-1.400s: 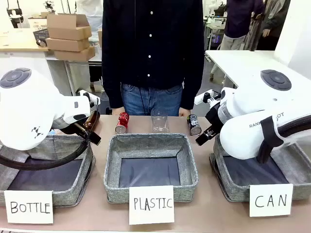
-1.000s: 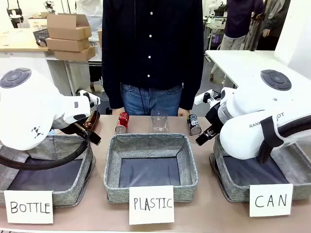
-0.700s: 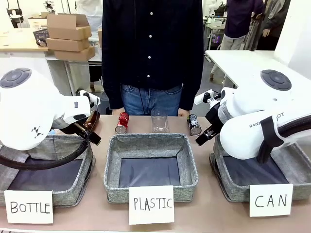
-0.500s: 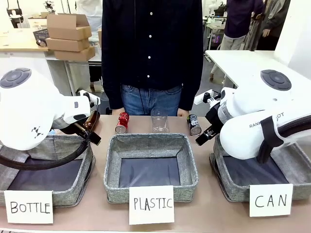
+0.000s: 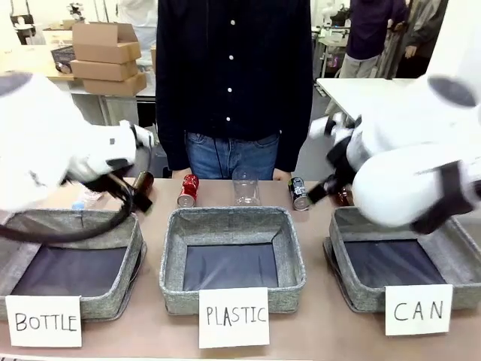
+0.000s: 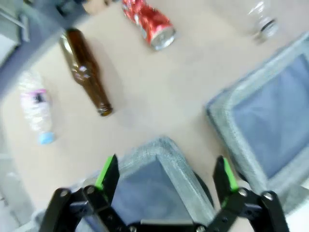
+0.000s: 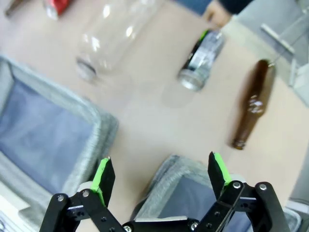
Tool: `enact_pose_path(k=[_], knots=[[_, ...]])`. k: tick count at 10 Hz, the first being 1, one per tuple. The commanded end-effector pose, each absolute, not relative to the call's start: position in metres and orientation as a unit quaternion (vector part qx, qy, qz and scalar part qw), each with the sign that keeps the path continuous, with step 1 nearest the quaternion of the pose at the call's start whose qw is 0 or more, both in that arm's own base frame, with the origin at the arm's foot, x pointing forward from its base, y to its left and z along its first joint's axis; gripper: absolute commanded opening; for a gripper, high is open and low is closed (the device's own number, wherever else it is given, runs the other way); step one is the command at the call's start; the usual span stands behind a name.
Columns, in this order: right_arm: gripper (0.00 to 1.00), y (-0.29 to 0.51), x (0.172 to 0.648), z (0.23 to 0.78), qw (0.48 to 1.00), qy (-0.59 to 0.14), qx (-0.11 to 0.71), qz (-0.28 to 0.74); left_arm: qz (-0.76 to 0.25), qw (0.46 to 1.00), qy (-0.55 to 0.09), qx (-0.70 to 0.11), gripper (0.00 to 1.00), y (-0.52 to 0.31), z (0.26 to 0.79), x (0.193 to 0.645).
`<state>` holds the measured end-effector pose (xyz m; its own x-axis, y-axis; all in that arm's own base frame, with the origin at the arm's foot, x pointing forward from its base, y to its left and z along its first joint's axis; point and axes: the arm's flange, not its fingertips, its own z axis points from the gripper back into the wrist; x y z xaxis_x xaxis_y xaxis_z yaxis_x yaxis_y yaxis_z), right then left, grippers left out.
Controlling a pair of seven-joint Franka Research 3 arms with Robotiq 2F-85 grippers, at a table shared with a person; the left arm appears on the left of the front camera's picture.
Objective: Sort the can waste into the basket.
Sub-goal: Pick up the can waste from the table and place it in the right Fabric basket.
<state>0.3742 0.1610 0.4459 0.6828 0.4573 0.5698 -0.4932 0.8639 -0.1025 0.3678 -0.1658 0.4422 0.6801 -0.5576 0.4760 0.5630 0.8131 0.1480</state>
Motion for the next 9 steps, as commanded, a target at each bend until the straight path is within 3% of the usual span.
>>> enact_pose_path(k=[1, 2, 3, 4, 5, 6, 7, 9], knots=[[1.00, 0.135, 0.301, 0.487, 0.898, -0.357, 0.070, 0.247, -0.313, 0.901, -0.300, -0.008, 1.00, -0.156, 0.498, 0.300], [1.00, 0.129, 0.283, 0.487, 0.899, -0.351, 0.075, 0.250, -0.314, 0.895, -0.317, -0.021, 1.00, -0.153, 0.501, 0.286], [1.00, 0.156, 0.357, 0.488, 0.909, -0.334, 0.044, 0.244, -0.311, 0.909, -0.278, -0.001, 1.00, -0.169, 0.484, 0.342], [1.00, 0.156, 0.357, 0.488, 0.909, -0.334, 0.044, 0.244, -0.311, 0.909, -0.278, -0.001, 1.00, -0.169, 0.484, 0.342], [1.00, 0.150, 0.332, 0.525, 0.901, -0.356, 0.055, 0.243, -0.317, 0.898, -0.305, -0.003, 1.00, -0.167, 0.525, 0.311], [1.00, 0.141, 0.329, 0.529, 0.918, -0.338, 0.098, 0.183, -0.369, 0.881, -0.292, -0.061, 1.00, -0.162, 0.526, 0.307], [1.00, 0.109, 0.319, 0.537, 0.922, -0.294, 0.214, 0.135, -0.389, 0.863, -0.270, -0.179, 1.00, -0.137, 0.535, 0.302], [1.00, 0.034, 0.301, 0.537, 0.880, -0.240, 0.404, 0.067, -0.423, 0.771, -0.254, -0.402, 1.00, -0.084, 0.541, 0.297]])
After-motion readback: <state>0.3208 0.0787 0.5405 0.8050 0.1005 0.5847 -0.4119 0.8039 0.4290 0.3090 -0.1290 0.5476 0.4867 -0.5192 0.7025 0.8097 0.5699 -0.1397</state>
